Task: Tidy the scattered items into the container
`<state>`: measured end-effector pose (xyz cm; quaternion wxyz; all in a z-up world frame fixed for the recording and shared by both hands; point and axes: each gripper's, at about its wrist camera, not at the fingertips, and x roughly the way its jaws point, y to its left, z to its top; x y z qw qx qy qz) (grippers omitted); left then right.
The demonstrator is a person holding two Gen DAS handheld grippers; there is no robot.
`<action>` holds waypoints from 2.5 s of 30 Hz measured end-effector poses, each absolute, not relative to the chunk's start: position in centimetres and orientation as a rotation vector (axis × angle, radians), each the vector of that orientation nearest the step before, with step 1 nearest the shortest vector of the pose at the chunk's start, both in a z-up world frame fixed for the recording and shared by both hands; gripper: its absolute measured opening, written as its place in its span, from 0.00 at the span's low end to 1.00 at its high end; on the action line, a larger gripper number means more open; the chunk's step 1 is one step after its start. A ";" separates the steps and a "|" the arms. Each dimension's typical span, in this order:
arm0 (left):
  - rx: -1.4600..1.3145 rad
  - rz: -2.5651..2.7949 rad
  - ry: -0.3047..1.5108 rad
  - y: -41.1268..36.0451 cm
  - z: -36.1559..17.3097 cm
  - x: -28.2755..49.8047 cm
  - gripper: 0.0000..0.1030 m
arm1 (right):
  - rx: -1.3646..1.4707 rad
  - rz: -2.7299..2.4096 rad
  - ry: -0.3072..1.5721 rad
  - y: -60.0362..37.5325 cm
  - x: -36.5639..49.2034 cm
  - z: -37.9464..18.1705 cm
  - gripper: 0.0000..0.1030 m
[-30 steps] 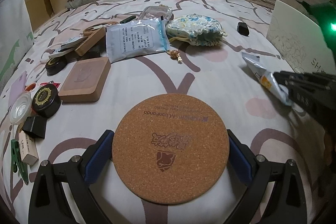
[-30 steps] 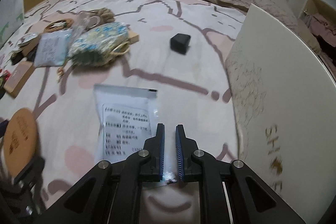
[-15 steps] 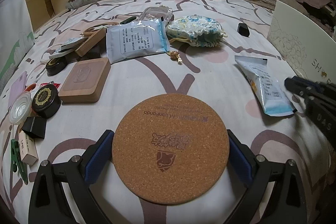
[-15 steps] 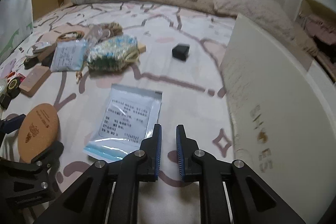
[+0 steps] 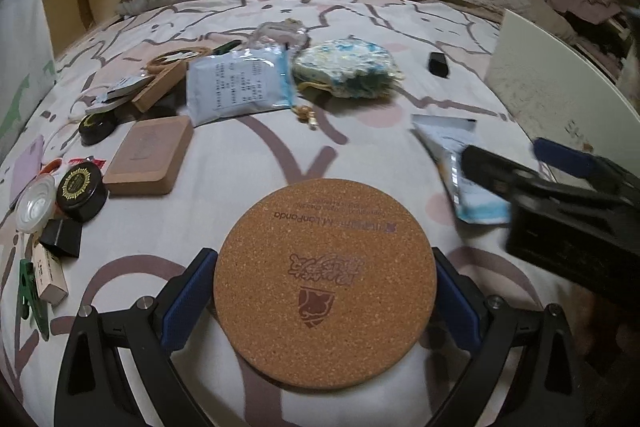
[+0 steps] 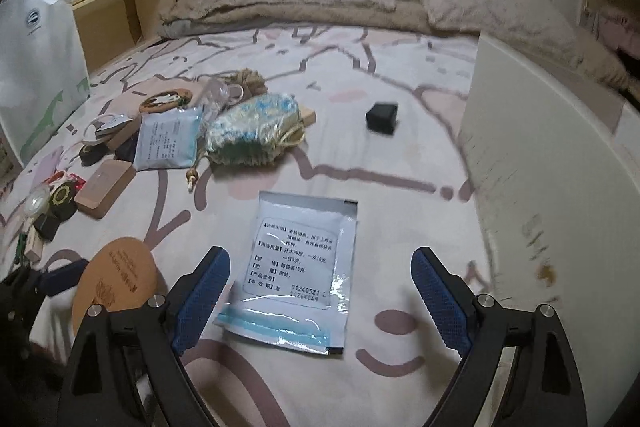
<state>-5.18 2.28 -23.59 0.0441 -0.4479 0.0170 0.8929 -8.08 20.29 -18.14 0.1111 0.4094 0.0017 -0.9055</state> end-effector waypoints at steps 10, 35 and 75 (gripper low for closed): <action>-1.358 2.665 0.088 4.2 -23.5 -4.1 0.97 | 1.320 -2.577 -0.025 19.7 -9.3 -19.8 0.89; -1.301 2.699 0.077 3.9 -22.0 -4.2 0.97 | 1.086 -2.605 -0.031 19.3 -6.8 -14.0 0.46; -0.959 2.735 0.091 7.4 -14.9 -3.5 0.97 | 0.536 -3.023 -0.208 32.1 -0.1 -1.5 0.46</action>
